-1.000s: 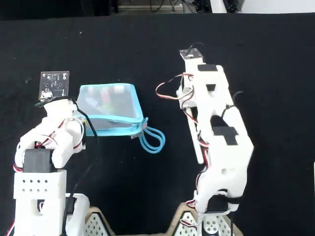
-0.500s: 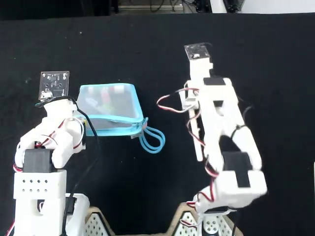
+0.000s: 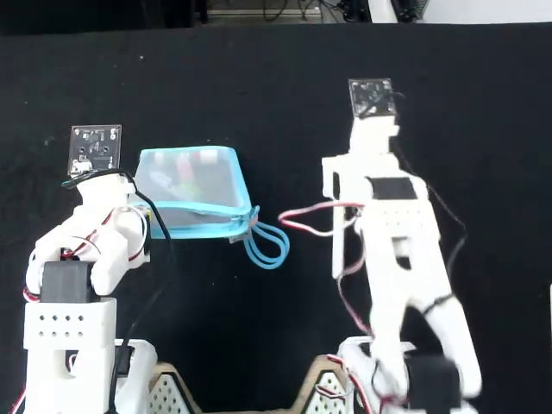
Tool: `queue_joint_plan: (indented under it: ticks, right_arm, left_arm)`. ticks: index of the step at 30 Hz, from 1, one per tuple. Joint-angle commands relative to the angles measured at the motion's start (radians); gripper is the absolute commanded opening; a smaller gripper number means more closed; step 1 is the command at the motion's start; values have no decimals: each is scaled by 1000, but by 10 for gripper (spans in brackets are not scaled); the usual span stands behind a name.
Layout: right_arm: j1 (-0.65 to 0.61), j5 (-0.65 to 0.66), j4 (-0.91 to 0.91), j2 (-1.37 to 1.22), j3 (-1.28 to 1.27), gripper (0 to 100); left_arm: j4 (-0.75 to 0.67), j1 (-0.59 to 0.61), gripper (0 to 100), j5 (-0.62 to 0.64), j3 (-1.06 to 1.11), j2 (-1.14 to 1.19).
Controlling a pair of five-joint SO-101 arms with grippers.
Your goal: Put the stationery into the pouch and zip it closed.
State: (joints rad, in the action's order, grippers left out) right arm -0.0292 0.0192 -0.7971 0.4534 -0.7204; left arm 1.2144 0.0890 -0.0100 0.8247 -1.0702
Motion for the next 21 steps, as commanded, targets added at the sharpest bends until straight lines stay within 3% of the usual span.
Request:
queue_joint_plan:
  ticks: [1, 21]
  right_arm:
    - [-14, -8, 28, 170, -33, 11]
    - [-138, -9, 456, 763, -549, 11]
  left_arm:
    - [-20, 12, 30, -6, -7, 0]
    - [-20, 12, 30, -6, -7, 0]
